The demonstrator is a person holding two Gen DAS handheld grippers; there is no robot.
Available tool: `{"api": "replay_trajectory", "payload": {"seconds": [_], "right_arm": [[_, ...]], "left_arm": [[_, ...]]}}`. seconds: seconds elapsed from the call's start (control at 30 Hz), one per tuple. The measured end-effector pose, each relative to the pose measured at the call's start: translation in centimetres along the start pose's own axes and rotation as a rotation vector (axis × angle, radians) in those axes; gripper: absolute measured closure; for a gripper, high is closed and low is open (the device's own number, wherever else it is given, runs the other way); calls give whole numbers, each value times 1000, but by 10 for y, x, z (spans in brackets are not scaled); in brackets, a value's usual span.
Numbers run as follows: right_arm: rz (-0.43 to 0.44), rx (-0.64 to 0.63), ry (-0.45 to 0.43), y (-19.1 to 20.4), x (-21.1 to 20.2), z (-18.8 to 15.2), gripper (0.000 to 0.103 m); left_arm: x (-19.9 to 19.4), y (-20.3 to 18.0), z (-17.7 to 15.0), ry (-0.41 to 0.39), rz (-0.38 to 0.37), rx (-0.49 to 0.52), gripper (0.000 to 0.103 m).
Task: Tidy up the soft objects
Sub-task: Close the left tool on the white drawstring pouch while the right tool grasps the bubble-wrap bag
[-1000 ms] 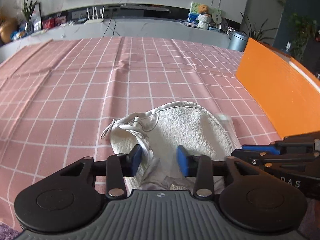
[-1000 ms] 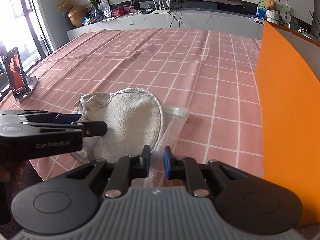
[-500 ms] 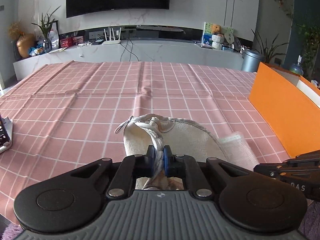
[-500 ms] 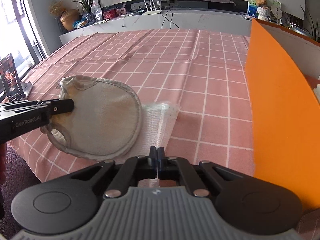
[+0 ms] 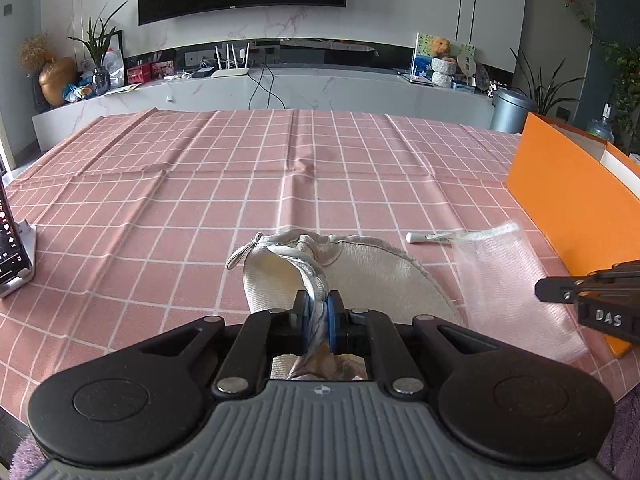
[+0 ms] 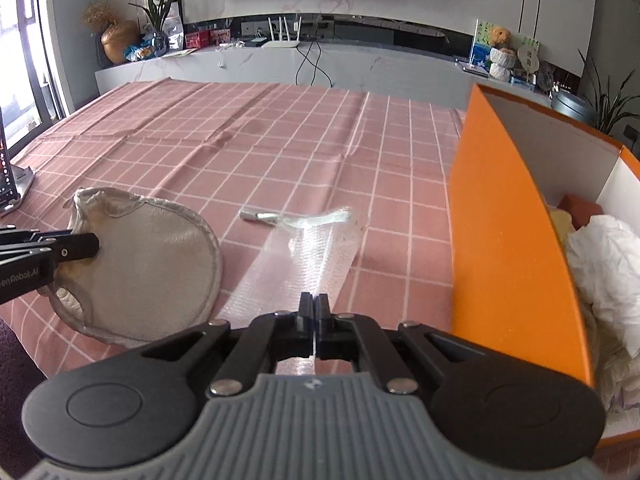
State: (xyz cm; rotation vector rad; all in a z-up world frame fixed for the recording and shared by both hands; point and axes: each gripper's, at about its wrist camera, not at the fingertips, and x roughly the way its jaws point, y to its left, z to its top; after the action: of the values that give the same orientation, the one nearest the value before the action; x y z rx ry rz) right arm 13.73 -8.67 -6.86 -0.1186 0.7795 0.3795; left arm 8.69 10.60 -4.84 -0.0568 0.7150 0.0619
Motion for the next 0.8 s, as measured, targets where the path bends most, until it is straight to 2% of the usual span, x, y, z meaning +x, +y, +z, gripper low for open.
{"api": "replay_trajectory", "payload": {"seconds": [0.07, 0.13, 0.17, 0.2, 0.23, 0.3, 0.37, 0.67, 0.73, 0.8], "right_arm": [[-6, 7, 30, -1, 7, -3, 98], [-10, 50, 46, -5, 10, -4, 70], [-8, 75, 51, -7, 10, -3, 45], [0, 103, 55, -9, 11, -2, 29], [9, 135, 52, -10, 10, -1, 26], [36, 171, 47, -11, 10, 1, 14], [46, 166, 59, -5, 15, 2, 11], [51, 75, 101, 21, 33, -6, 8], [34, 36, 98, 25, 34, -7, 12], [37, 24, 84, 25, 33, -9, 28]], "left_arm": [[2, 0, -1, 5, -1, -2, 94], [3, 1, -1, 8, 0, -4, 94], [4, 1, -1, 9, 0, -7, 94], [5, 1, -2, 10, 1, -9, 94], [5, 1, -2, 11, 2, -10, 94], [7, 2, -2, 14, 3, -15, 94], [8, 4, -2, 16, 4, -19, 94], [14, 8, -2, 30, 13, -25, 94], [15, 11, -3, 36, 9, -34, 94], [16, 11, -3, 39, 19, -32, 94]]}}
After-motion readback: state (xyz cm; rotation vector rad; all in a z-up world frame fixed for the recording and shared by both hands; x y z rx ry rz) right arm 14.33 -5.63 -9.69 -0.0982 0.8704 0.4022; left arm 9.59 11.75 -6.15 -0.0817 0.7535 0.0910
